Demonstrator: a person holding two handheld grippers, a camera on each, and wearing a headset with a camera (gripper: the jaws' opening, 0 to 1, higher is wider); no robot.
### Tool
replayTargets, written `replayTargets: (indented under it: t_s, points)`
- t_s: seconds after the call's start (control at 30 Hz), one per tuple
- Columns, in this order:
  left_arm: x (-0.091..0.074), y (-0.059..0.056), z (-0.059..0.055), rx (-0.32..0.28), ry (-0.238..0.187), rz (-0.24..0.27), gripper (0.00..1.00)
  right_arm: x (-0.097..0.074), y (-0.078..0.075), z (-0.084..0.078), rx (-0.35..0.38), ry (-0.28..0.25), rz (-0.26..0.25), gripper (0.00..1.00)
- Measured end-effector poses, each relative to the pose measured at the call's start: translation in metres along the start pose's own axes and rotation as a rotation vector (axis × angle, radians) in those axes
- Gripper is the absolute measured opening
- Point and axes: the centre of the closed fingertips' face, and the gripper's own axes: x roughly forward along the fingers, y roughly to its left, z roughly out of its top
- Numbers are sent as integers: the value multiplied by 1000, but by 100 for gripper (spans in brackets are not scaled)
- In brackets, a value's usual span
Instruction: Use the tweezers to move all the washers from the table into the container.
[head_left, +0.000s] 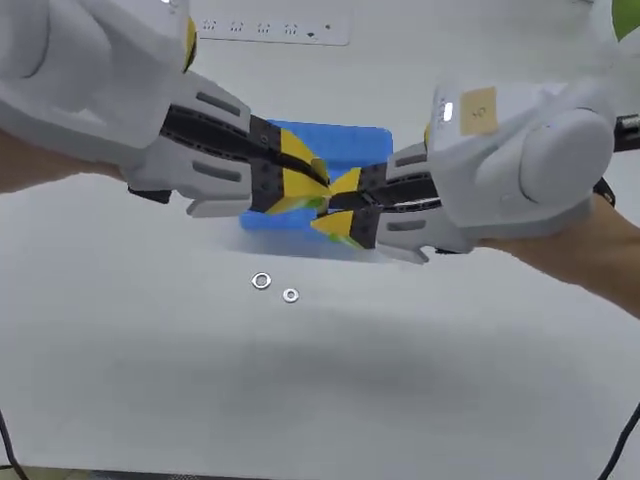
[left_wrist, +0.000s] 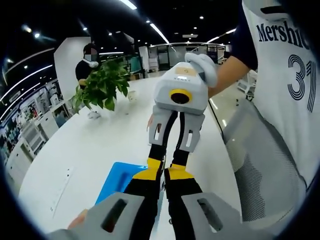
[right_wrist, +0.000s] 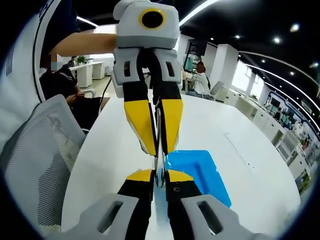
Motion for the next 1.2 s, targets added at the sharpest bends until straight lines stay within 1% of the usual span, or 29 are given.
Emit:
replayTargets:
  t_s: [0.13, 0.2, 0.23, 0.27, 0.37, 0.4, 0.43, 0.47, 0.5, 0.53, 0.7, 0.73, 0.77, 0.8, 0.83, 0.87, 1.0, 1.13, 1.17, 1.2]
  points:
    - [-5, 16, 5, 10, -8, 20, 8, 3, -15, 6, -13, -9, -16, 10]
    - [-4, 24, 4, -13, -22, 26, 8, 5, -23, 5, -26, -4, -24, 10]
    - [-3, 26, 3, -11, -19, 29, 8, 6, -26, 4, -34, 3, -27, 10]
    - [-2, 24, 2, -11, -16, 30, 8, 8, -30, 3, -35, 5, -29, 10]
    - [2, 28, 0, -8, -15, 33, 8, 10, -38, 0, -29, 4, -36, 10]
    - [6, 38, -4, 1, -3, 27, 8, 12, -41, -4, -33, 9, -38, 10]
    - [9, 41, -6, 5, 3, 24, 8, 14, -42, -7, -35, 16, -39, 10]
    - [9, 35, -6, 6, 6, 17, 8, 15, -44, -9, -34, 21, -37, 10]
    - [11, 35, -7, 7, 10, 15, 8, 16, -46, -13, -39, 31, -36, 10]
    - [16, 47, -13, 9, 20, 14, 8, 17, -47, -16, -39, 37, -36, 10]
    - [26, 58, -24, -16, 21, 27, 8, 26, -55, -32, -17, 65, -33, 10]
    - [27, 59, -26, -20, 21, 27, 8, 28, -55, -35, -8, 67, -29, 10]
    - [29, 61, -29, -22, 21, 29, 8, 33, -60, -41, -4, 70, -28, 10]
    - [31, 63, -30, -26, 16, 31, 8, 34, -61, -43, -1, 71, -26, 10]
    - [32, 65, -31, -50, 0, 30, 8, 35, -62, -44, 9, 67, -23, 10]
    - [32, 66, -32, -54, 0, 31, 8, 38, -63, -47, 23, 65, -19, 10]
    - [36, 73, -44, -70, 12, 36, 8, 46, -66, -55, 26, 77, -9, 10]
    - [43, 76, -54, -88, 24, 27, 8, 52, -65, -62, 28, 92, -5, 10]
    - [43, 76, -55, -91, 25, 25, 8, 53, -64, -65, 34, 95, -1, 10]
    - [45, 73, -55, -95, 26, 24, 8, 53, -64, -66, 35, 96, -2, 10]
